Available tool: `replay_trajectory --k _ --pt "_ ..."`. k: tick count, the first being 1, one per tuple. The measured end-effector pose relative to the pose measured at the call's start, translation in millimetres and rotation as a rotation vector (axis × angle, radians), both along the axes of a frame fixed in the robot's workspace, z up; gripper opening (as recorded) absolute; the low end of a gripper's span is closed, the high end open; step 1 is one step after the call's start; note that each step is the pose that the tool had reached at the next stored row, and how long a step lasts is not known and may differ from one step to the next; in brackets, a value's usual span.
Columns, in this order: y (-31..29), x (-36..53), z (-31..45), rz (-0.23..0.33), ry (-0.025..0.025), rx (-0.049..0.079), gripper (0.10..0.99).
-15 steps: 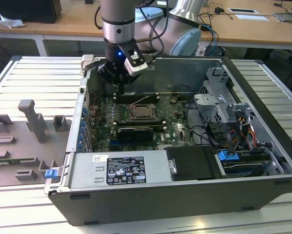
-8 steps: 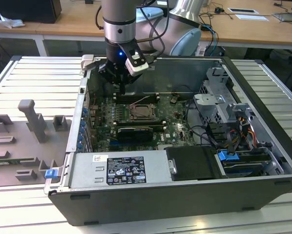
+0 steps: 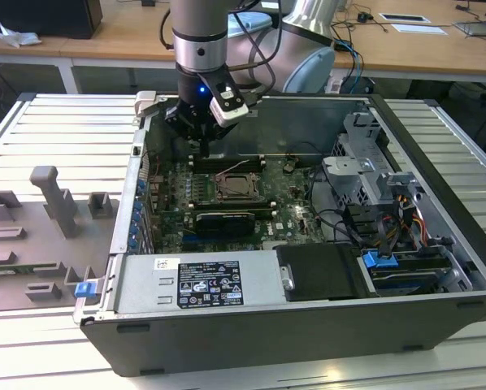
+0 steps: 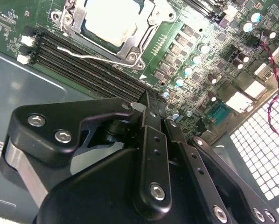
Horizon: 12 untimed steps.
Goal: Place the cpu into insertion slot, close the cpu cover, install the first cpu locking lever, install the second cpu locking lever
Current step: 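Install the first cpu locking lever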
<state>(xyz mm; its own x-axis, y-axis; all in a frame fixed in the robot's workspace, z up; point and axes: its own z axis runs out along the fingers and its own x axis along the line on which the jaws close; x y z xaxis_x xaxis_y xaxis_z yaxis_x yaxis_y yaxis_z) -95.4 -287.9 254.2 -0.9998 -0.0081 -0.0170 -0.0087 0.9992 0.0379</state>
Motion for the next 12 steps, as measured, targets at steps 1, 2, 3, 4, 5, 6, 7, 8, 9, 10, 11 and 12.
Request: replay_trajectory --k 1,2,3,4,5,6,7,8,9,10,11,12 --pt "0.0 0.3 0.0 0.0 0.0 0.0 0.106" --pt "0.0 0.5 0.0 0.0 0.0 0.0 0.106" --pt "0.0 1.1 0.0 0.0 0.0 0.0 0.106" --pt "0.0 1.4 0.0 0.0 0.0 0.0 0.106" --pt "0.0 1.6 0.0 0.0 0.0 0.0 0.106" --pt "0.0 1.9 -0.1 0.0 0.0 0.0 0.106" --pt "0.0 2.2 -0.1 0.0 0.0 0.0 0.106" --pt "0.0 2.7 -0.1 0.0 0.0 0.0 0.106" --pt "0.0 2.9 -0.1 0.0 0.0 0.0 0.106" --pt "0.0 3.0 -0.1 0.0 0.0 0.0 0.106" --pt "0.0 3.2 -0.1 0.0 0.0 0.0 0.106" --pt "0.0 3.4 -0.2 0.0 0.0 0.0 0.106"
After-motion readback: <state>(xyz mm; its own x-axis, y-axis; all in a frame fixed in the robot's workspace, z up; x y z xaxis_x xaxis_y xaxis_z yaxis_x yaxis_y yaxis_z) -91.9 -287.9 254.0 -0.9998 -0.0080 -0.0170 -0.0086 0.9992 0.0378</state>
